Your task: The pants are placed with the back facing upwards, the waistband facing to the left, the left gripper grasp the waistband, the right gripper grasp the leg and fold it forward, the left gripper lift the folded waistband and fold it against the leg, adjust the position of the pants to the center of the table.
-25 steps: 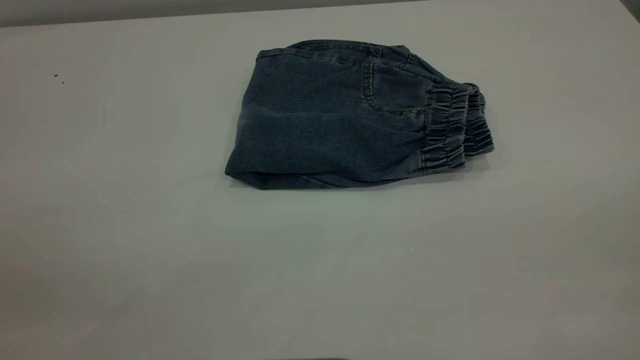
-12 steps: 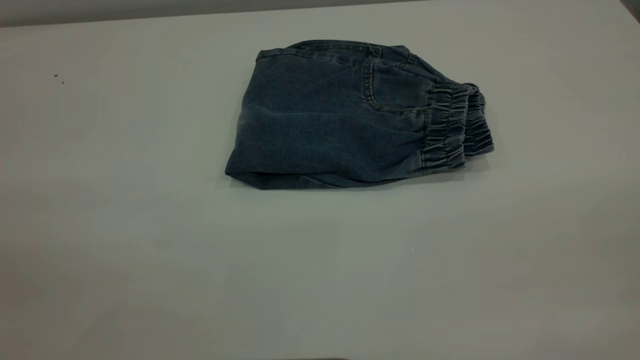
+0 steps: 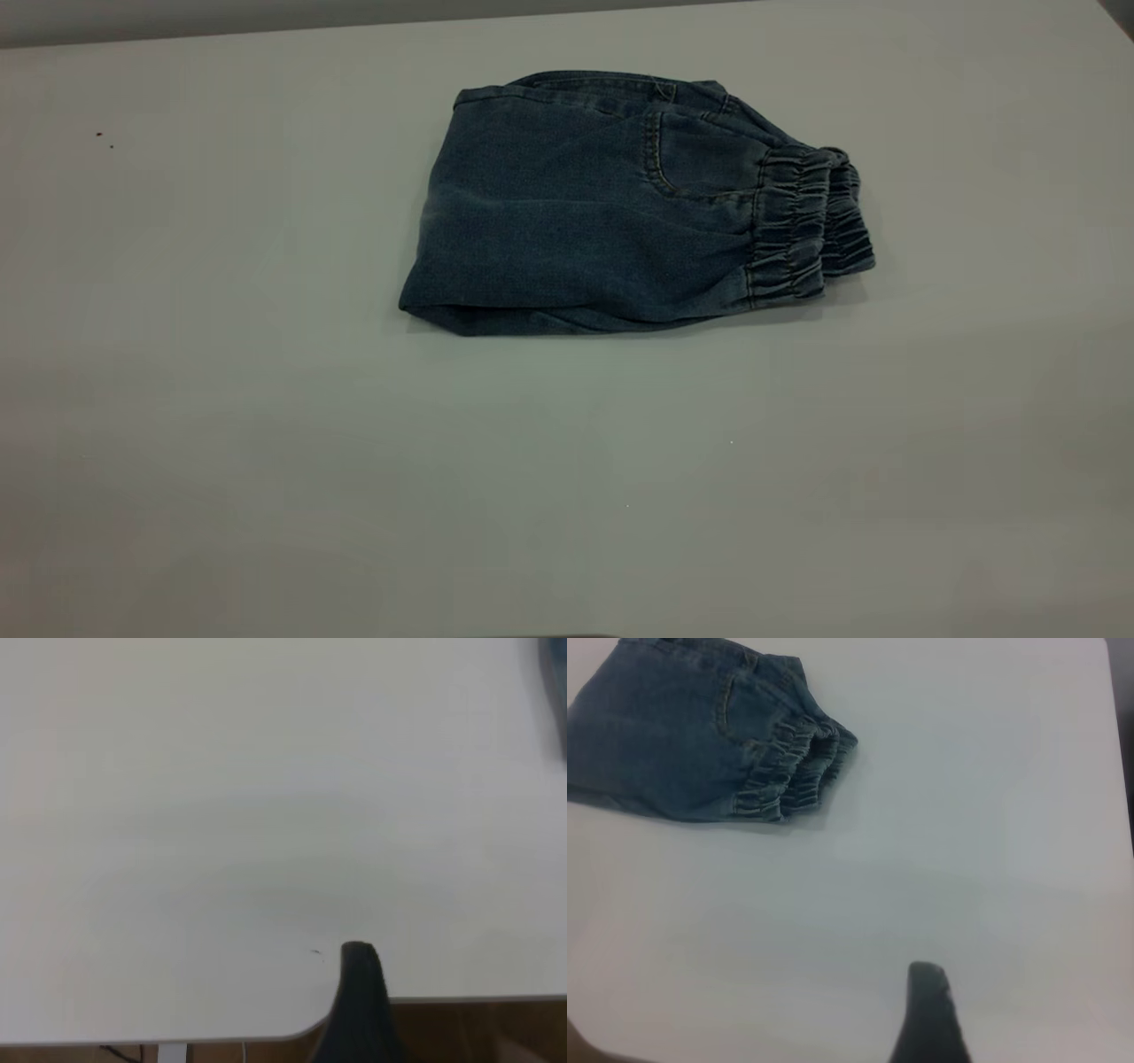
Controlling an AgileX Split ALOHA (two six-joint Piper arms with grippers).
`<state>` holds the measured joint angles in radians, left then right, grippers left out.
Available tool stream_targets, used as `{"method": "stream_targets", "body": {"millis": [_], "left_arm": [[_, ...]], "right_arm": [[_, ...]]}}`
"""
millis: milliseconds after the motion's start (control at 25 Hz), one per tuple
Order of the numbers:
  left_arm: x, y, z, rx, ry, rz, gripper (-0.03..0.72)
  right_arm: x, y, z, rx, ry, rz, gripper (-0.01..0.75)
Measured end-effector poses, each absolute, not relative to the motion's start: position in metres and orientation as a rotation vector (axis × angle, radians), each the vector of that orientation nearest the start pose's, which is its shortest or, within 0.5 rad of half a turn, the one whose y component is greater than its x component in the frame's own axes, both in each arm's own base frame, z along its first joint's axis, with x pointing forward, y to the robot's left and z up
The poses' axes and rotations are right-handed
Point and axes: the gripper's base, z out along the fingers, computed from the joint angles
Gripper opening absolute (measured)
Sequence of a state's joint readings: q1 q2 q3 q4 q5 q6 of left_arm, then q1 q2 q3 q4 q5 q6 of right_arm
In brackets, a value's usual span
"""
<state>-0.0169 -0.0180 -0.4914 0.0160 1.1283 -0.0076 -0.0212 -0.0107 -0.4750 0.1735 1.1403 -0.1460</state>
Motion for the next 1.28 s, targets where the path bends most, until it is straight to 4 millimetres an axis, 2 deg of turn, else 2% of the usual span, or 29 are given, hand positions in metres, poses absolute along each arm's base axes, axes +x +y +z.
{"method": "stream_targets", "body": {"millis": [720, 1000, 1280], "left_arm": [[-0.0094, 0.0015, 0.2691, 0.009, 2.104, 0.005, 0.516], [-0.0094, 0.0015, 0.2691, 0.01, 2.104, 0.006, 0.516], [-0.0094, 0.0015, 0.2691, 0.01, 2.104, 0.006, 0.516]], "right_arm": [[-0.0077, 0.0144, 0.265, -0.146, 2.122, 0.112, 0.435], [-0.0073, 0.0062, 0.2642, 0.016, 2.137, 0.077, 0.435], [-0.0072, 0.0054, 0.2643, 0.043, 2.135, 0.078, 0.435]]}}
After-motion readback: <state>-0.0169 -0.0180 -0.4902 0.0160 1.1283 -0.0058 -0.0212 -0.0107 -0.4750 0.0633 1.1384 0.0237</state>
